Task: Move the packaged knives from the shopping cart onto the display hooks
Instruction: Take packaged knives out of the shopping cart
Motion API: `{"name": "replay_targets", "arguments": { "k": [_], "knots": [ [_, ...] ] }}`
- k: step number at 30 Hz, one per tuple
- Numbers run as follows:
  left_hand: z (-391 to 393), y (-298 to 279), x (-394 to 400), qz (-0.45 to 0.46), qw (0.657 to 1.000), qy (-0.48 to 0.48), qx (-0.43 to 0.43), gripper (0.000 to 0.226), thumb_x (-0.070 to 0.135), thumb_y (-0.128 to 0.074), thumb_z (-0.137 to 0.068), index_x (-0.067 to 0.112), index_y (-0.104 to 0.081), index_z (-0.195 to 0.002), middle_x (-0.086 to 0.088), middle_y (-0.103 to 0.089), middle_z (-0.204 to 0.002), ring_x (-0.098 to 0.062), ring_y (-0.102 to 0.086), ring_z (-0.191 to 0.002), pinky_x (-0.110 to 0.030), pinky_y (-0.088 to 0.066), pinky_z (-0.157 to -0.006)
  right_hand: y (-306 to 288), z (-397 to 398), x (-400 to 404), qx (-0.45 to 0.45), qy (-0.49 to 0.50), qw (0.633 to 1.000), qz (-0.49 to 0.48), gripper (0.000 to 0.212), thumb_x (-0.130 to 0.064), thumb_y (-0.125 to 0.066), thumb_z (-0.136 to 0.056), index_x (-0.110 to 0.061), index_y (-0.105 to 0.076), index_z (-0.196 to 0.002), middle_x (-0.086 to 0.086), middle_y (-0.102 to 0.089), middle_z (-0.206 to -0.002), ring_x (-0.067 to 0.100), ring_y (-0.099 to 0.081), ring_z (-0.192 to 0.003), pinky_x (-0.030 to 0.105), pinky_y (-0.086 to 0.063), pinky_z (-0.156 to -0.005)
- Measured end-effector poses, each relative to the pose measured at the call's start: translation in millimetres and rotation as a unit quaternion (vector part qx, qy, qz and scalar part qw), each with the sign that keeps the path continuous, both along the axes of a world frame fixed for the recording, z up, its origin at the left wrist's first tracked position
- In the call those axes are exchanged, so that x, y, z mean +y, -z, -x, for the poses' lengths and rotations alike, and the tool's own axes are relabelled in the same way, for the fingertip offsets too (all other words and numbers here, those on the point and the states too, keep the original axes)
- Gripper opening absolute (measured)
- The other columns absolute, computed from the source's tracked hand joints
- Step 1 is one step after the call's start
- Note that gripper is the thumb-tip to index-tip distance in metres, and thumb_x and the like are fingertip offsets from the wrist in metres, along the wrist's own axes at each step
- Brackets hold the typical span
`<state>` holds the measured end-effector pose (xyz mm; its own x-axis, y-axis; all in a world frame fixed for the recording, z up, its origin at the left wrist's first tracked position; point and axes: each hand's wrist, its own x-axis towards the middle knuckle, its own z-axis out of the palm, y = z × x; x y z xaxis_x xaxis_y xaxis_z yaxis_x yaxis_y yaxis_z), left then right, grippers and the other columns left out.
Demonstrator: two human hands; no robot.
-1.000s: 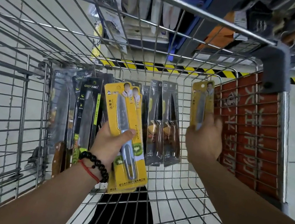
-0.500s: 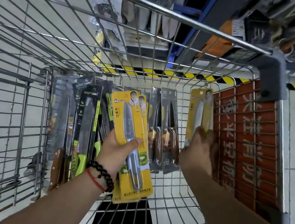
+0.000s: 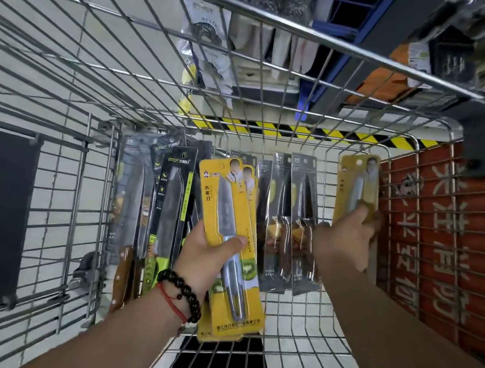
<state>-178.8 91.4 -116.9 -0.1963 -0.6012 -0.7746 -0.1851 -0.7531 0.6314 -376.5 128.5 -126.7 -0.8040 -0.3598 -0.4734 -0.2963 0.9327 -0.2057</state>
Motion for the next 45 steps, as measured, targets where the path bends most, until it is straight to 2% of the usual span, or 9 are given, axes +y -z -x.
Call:
{"name": "replay_targets", "arguments": {
  "k": [7, 10, 15, 22, 28, 31, 34, 38, 45],
  "knots": [
    [-11.5, -7.8, -5.7, 0.004, 1.0, 0.006, -0.006, 0.075, 0.025, -0.076, -0.081, 0.018, -0.035, -0.143, 0.017, -0.048, -0.123, -0.012, -0.044, -0.118, -0.039, -0.035, -0.107, -13.1, 0.1, -6.7, -0.011, 0.036, 0.999, 0.009, 0.067, -0.006, -0.055, -0.086, -0.02, -0.023, -0.143, 0.017, -0.05, -0.124, 0.036, -0.058, -0.094, 0.044, -0.052, -0.076],
    [-18.5, -8.5, -11.2, 0.007, 1.0, 0.012, -0.017, 0.063, 0.029, -0.078, -0.078, 0.022, -0.045, -0.131, 0.011, -0.056, -0.124, -0.014, -0.05, -0.117, -0.041, -0.037, -0.106, -14.7, 10.5, -6.2, 0.001, 0.025, 1.0, -0.007, 0.043, 0.001, -0.053, -0.088, -0.01, -0.039, -0.127, 0.011, -0.057, -0.104, 0.03, -0.057, -0.085, 0.044, -0.055, -0.077],
    [-28.1, -7.8, -16.2, 0.013, 0.999, 0.013, -0.031, 0.093, 0.06, -0.083, -0.049, 0.025, -0.05, -0.128, 0.006, -0.062, -0.128, -0.02, -0.057, -0.119, -0.05, -0.043, -0.103, -23.8, 20.4, 3.2, 0.063, -0.172, 0.981, -0.071, 0.021, -0.004, -0.051, -0.089, -0.012, -0.044, -0.107, 0.002, -0.051, -0.069, 0.016, -0.045, -0.051, 0.02, -0.03, -0.047],
    [-23.7, -17.8, -10.2, 0.014, 0.998, 0.042, -0.038, 0.108, 0.058, -0.079, -0.061, 0.027, -0.025, -0.149, 0.004, -0.035, -0.153, -0.023, -0.037, -0.137, -0.052, -0.036, -0.11, -52.7, 36.6, -2.8, 0.1, -0.276, 0.954, 0.056, 0.032, 0.01, -0.054, -0.079, -0.007, -0.058, -0.106, 0.008, -0.055, -0.075, 0.03, -0.049, -0.071, 0.034, -0.033, -0.058],
    [-23.3, -12.7, -10.9, 0.013, 0.999, 0.026, -0.019, 0.102, 0.042, -0.078, -0.075, 0.023, -0.015, -0.153, 0.002, -0.025, -0.157, -0.023, -0.03, -0.141, -0.051, -0.031, -0.113, -56.5, 47.9, -1.8, -0.072, -0.106, 0.984, 0.123, 0.057, 0.007, -0.051, -0.084, -0.029, -0.038, -0.127, 0.003, -0.063, -0.082, 0.027, -0.06, -0.071, 0.04, -0.052, -0.055],
    [-27.1, -7.0, -9.4, 0.018, 0.999, 0.029, -0.017, 0.102, 0.039, -0.077, -0.077, 0.022, -0.012, -0.153, 0.0, -0.024, -0.158, -0.024, -0.028, -0.142, -0.051, -0.029, -0.114, -45.8, 50.4, 2.9, -0.082, -0.049, 0.987, 0.128, 0.058, -0.003, -0.054, -0.09, -0.029, -0.038, -0.14, 0.005, -0.068, -0.089, 0.026, -0.062, -0.081, 0.029, -0.044, -0.057],
    [-28.1, -7.3, -8.7, 0.008, 1.0, 0.026, -0.015, 0.097, 0.034, -0.076, -0.079, 0.019, -0.014, -0.153, -0.001, -0.026, -0.156, -0.025, -0.03, -0.14, -0.05, -0.029, -0.114, -33.0, 53.8, 9.9, -0.097, -0.007, 0.986, 0.133, 0.031, -0.01, -0.052, -0.095, -0.012, -0.059, -0.126, 0.009, -0.068, -0.106, 0.021, -0.057, -0.077, 0.026, -0.038, -0.058],
    [-28.3, -10.9, -9.8, 0.014, 0.999, 0.026, -0.021, 0.084, 0.032, -0.077, -0.079, 0.019, -0.028, -0.147, 0.003, -0.041, -0.145, -0.021, -0.039, -0.133, -0.05, -0.033, -0.111, -38.7, 53.0, 14.4, -0.138, 0.075, 0.963, 0.221, 0.01, -0.009, -0.057, -0.095, -0.017, -0.063, -0.098, -0.002, -0.066, -0.088, 0.011, -0.057, -0.073, 0.029, -0.044, -0.071],
    [-18.4, -11.8, -7.4, 0.009, 0.999, 0.032, 0.001, 0.082, 0.035, -0.076, -0.08, 0.02, -0.029, -0.146, 0.012, -0.043, -0.132, -0.01, -0.038, -0.119, -0.038, -0.033, -0.106, -78.0, 31.0, 18.4, -0.217, 0.1, 0.942, 0.235, 0.022, -0.017, -0.045, -0.102, -0.023, -0.062, -0.089, 0.003, -0.059, -0.076, 0.025, -0.056, -0.07, 0.039, -0.048, -0.067]
  ]
}}
